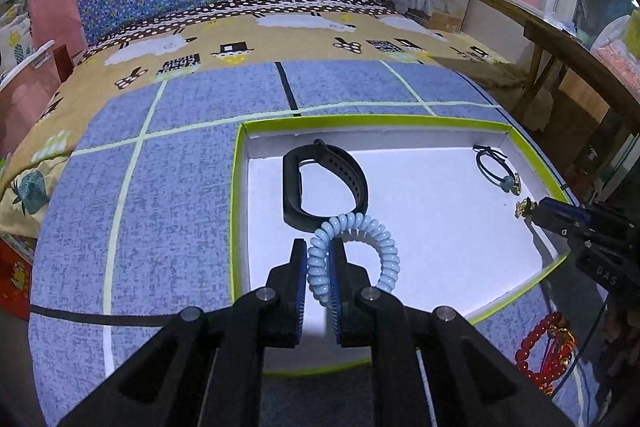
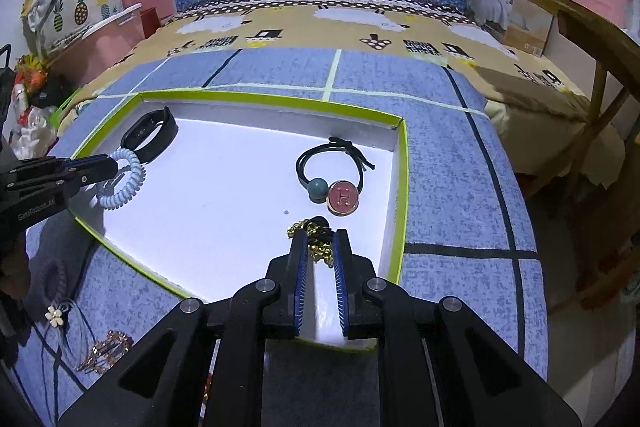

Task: Organize jewelry
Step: 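Open both tools to release the coil bracelet and charm in the box, then withdraw both tools from the box toward the remaining jewelry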

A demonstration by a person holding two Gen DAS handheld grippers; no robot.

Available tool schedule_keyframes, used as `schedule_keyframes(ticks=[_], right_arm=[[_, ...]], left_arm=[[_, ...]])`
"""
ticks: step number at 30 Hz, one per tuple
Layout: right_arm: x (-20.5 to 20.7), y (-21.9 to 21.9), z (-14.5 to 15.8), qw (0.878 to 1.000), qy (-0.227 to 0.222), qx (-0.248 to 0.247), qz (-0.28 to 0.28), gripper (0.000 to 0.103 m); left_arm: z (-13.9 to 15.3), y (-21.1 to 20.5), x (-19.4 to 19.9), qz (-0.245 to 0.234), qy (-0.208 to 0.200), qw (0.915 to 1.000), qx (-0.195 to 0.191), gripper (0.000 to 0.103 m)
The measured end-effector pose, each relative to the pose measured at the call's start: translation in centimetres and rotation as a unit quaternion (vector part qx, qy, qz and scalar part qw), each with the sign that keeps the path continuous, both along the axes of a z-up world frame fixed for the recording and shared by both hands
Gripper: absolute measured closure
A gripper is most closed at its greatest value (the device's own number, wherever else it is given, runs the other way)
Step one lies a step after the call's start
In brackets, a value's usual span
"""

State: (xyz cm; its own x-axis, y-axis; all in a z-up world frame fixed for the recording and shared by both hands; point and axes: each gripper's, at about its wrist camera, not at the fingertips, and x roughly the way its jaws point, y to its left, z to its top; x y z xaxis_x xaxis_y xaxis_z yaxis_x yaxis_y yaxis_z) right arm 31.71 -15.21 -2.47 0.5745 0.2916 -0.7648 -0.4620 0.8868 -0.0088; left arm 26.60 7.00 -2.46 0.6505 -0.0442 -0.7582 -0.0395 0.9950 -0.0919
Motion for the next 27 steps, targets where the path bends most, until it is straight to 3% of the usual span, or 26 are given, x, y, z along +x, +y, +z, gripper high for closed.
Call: schedule_keyframes(ticks=[4,13,27], right_arm=[[-0.6,-0.3,0.4,1.0,-0.006,0.01,-0.004,0.086],[-3.4,-1.5,2.3,0.999,-0.032,0.038,-0.012,0.086],[-11.5,-3.2,4.9,0.995,-0.065,0.076,-0.005,0.086]], left_arm=[[0.3,0.0,-0.6,-0.001,-0.009,1.0,-0.002,0.08],[1.9,0.0,-3.2,0.003,-0.04,0.9992,-0.008,0.08],[4.8,-1.4,-11.4,-0.006,-0.102,0.9947,-0.014,0.08]])
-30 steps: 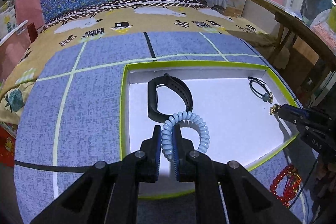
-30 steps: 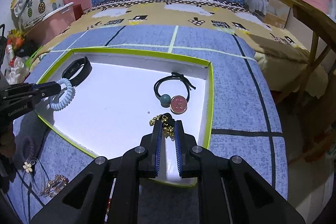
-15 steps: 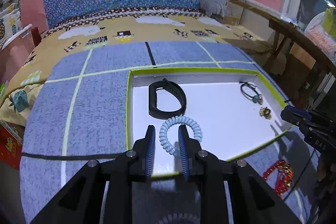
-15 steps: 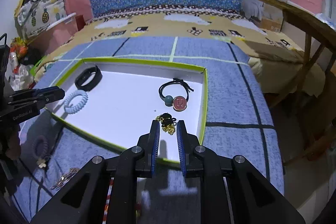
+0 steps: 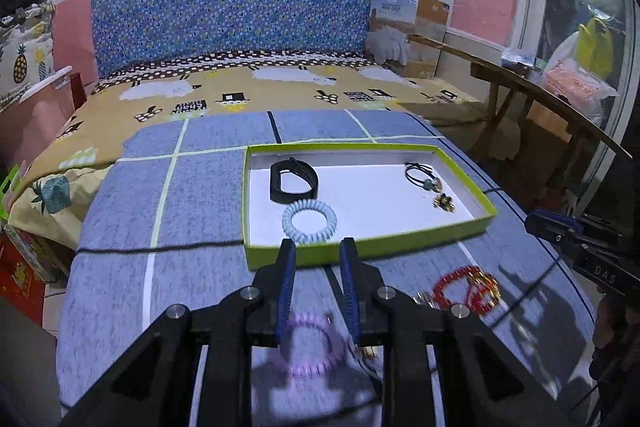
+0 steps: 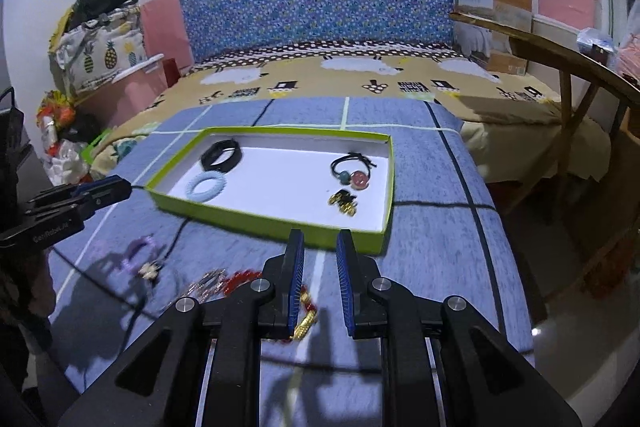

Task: Organize jewelry
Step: 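Withdraw both tools from the box toward the remaining jewelry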

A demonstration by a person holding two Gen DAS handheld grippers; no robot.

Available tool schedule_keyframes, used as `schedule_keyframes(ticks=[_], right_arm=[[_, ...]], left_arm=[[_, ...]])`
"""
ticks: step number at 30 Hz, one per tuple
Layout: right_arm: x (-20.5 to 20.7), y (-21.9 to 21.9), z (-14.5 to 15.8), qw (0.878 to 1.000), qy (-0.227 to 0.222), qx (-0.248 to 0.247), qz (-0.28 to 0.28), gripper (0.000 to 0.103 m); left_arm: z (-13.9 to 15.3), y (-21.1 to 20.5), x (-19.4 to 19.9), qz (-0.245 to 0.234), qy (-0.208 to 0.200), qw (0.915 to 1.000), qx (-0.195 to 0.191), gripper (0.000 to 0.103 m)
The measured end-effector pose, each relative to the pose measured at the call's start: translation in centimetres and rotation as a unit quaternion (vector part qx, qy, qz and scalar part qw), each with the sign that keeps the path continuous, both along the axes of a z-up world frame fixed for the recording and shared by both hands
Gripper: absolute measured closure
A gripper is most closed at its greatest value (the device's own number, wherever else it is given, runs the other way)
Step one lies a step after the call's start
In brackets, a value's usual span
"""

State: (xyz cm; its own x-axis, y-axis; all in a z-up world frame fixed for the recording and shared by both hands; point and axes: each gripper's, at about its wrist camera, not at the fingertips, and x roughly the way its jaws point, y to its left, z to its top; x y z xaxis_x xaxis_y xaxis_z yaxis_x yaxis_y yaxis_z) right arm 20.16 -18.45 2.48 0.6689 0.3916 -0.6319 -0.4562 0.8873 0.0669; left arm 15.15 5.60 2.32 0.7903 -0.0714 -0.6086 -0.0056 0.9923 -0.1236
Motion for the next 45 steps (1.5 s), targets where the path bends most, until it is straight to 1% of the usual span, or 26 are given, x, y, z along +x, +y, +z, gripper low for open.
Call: schedule_keyframes(ticks=[7,11,23,32,45], right_arm=[[-3.8,-0.5,-0.1,1.0,0.003,0.008,0.008,0.086],[-5.5,-0.5,-0.3,1.0,0.004,0.016,0.013,0.086],[-8.0,-0.3,-0.3,1.0,0.004,0.024,0.019,0.086],[-8.3,-0.3,-0.3,0.999,0.005,0.028,0.02,0.086],[-6.8,-0.1,-1.4,0.999,0.027,0.03,0.016,0.086]], left_arm=[[0.5,-0.5,-3.8,-0.008,-0.015,0.9999,0.003,0.08],[0.4,-0.7,-5.3,-0.013,-0.016,0.9998,0.0,0.079],[-0.4,-1.3,-8.6,-0.021,-0.011,0.9997,-0.007,0.08],[-0.6,-1.9,-8.9,-0.031,-0.009,0.9995,-0.009,0.079],[-2.0,-2.7,-7.3,-0.045,0.016,0.9988,-0.012,0.08]])
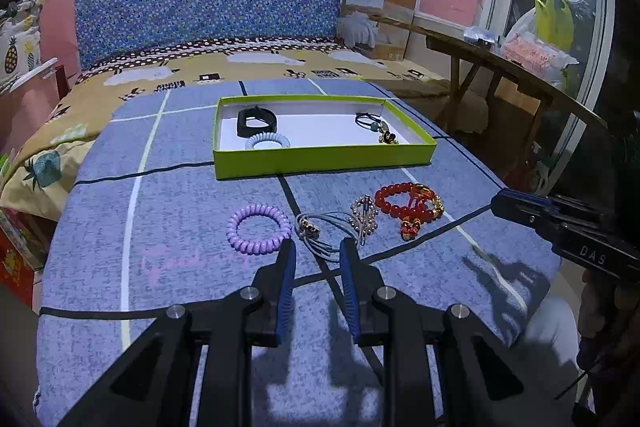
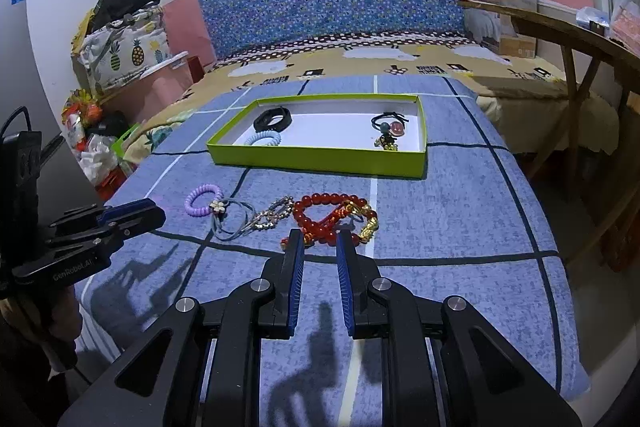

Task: Organize jewelry
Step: 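Withdraw both tools from the box toward the remaining jewelry, then grasp the red bead bracelet with the right tool while the left grasps the grey cord bracelet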

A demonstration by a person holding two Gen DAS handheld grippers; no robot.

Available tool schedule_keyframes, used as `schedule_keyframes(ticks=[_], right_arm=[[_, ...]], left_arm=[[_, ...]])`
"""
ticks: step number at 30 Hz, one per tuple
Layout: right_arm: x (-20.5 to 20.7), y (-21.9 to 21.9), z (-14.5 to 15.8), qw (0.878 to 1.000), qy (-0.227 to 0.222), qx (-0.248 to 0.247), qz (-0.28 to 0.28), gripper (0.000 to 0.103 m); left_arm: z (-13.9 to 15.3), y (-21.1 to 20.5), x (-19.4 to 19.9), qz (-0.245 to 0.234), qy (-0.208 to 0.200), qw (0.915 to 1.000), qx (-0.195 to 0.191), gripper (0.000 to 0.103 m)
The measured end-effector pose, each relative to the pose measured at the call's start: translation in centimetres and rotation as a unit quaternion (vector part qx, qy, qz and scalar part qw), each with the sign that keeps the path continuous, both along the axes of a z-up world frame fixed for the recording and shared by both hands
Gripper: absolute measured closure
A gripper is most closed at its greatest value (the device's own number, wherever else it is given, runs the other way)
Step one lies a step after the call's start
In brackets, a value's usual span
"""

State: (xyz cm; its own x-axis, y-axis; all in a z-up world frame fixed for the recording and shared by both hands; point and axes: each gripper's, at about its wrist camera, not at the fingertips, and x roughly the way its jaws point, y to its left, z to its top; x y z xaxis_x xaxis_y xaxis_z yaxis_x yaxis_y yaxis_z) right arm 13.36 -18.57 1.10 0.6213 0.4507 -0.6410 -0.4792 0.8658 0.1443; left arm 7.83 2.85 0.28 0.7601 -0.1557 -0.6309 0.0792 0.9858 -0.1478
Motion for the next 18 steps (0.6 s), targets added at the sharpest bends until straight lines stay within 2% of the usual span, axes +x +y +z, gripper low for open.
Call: schedule_keyframes(ticks=[18], right_arm=[[5.6,-0.1,-2.9,0.998,0.039,-0.032,-0.023,0.086]], left_arm=[[-2.3,-0.7,4.5,0.0,0.033,0.9994,0.01,0.079]])
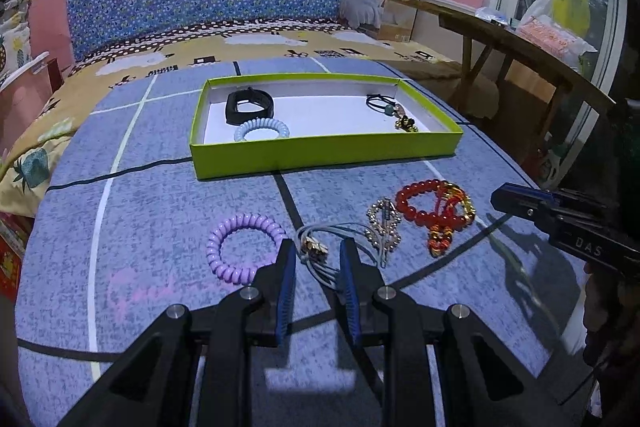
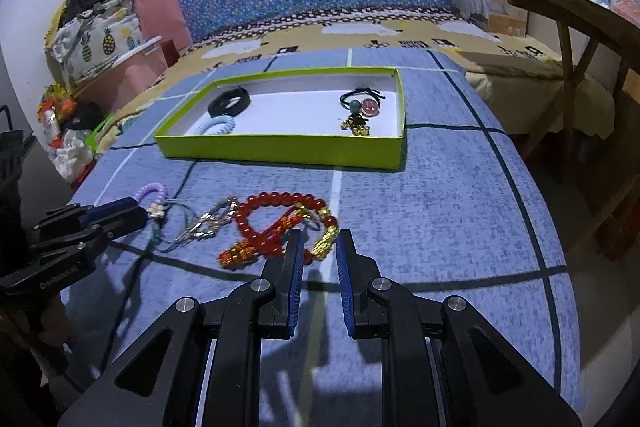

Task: Organize jewelry
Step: 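Grasp the red bead bracelet with the right tool while the left grasps the grey cord bracelet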

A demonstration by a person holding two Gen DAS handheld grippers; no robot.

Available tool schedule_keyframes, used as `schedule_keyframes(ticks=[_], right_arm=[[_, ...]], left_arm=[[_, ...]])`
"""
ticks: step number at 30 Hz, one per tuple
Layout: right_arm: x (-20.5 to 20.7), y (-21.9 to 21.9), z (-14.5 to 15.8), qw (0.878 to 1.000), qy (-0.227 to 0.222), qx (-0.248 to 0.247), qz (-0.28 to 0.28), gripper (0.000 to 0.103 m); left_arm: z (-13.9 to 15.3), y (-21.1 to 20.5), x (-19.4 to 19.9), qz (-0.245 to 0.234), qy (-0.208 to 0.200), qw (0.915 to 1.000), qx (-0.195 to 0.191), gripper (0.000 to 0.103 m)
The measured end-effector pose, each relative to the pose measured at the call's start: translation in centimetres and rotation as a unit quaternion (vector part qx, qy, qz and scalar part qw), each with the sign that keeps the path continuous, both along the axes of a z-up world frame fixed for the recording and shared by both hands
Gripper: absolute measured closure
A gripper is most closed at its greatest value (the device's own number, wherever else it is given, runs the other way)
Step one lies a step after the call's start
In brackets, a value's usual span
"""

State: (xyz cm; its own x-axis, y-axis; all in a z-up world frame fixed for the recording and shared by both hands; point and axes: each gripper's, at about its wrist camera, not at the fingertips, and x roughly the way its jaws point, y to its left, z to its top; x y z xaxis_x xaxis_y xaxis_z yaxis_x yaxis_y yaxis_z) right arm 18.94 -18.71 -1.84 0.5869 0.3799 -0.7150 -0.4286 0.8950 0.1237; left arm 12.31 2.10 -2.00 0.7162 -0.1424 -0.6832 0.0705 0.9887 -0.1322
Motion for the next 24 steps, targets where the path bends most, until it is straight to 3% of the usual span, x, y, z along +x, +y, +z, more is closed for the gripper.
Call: schedule_keyframes(ticks=[11,19,20,24], right_arm=[[2.4,1.6,-1.7,0.999,0.028,-0.039,0.023,0.086],[2.3,2.5,-2.0,0.997,0.016,-0.071,0.034,0.088],[2.3,2.5,-2.0,0.997,0.015,-0.071,0.034,0.093],[2.1,2.4,-2.0,0.997,0.012,-0.067,0.033,0.094]], left_arm=[[-1.3,-0.1,1.8,-0.004,0.033,0.9994,-0.008,0.079],[-1.6,-0.1,2.7,-0.001,0.05,0.9986,-0.016,0.079],[-1.6,-0.2,2.8,-0.001,0.051,0.9986,-0.013,0.079],[-1.6,-0.8,2.8,-0.001,0.051,0.9986,0.01,0.086]])
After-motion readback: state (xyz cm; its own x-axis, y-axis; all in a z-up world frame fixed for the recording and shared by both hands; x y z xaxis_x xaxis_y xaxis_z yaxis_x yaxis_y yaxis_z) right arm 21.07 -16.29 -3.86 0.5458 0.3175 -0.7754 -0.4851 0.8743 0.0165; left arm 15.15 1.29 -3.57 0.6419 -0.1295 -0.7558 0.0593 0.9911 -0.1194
